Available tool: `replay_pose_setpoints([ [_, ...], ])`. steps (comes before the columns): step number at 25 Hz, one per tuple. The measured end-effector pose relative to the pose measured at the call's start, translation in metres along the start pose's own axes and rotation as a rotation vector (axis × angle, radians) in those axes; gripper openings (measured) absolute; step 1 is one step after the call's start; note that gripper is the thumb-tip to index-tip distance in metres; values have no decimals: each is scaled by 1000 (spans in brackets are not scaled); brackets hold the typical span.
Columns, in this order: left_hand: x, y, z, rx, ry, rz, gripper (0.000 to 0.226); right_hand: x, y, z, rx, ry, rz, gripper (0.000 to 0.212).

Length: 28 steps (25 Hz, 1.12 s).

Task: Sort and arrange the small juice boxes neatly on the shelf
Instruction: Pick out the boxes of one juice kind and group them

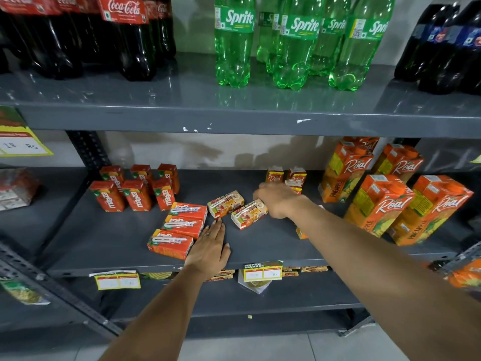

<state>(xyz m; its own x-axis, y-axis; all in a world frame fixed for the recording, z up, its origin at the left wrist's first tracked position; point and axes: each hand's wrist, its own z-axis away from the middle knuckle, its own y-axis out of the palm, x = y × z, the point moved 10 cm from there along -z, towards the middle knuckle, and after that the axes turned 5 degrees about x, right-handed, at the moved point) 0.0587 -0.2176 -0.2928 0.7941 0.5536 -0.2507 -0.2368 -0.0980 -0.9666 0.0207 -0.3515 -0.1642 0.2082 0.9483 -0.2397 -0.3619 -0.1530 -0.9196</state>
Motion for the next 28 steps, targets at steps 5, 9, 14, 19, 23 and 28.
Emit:
replay_pose_setpoints([
  [5, 2, -6, 0, -23, 11, 64, 63, 12, 26, -29, -2, -65, -110, 51],
  [9, 0, -12, 1, -65, 23, 64, 63, 15, 44, -46, 8, -101, -132, 60],
  [14, -1, -14, 1, -75, 17, 62, 63, 13, 40, -45, -45, -145, -85, 59],
  [19, -1, -12, 3, -39, 18, 50, 63, 1, 16, -19, -99, -258, 83, 53],
  [23, 0, -10, 3, -10, -4, 62, 63, -13, 20, 6, -58, -274, 261, 58],
  [28, -3, -13, 5, -5, -8, 61, 62, -15, 39, 35, -3, -306, 279, 56],
])
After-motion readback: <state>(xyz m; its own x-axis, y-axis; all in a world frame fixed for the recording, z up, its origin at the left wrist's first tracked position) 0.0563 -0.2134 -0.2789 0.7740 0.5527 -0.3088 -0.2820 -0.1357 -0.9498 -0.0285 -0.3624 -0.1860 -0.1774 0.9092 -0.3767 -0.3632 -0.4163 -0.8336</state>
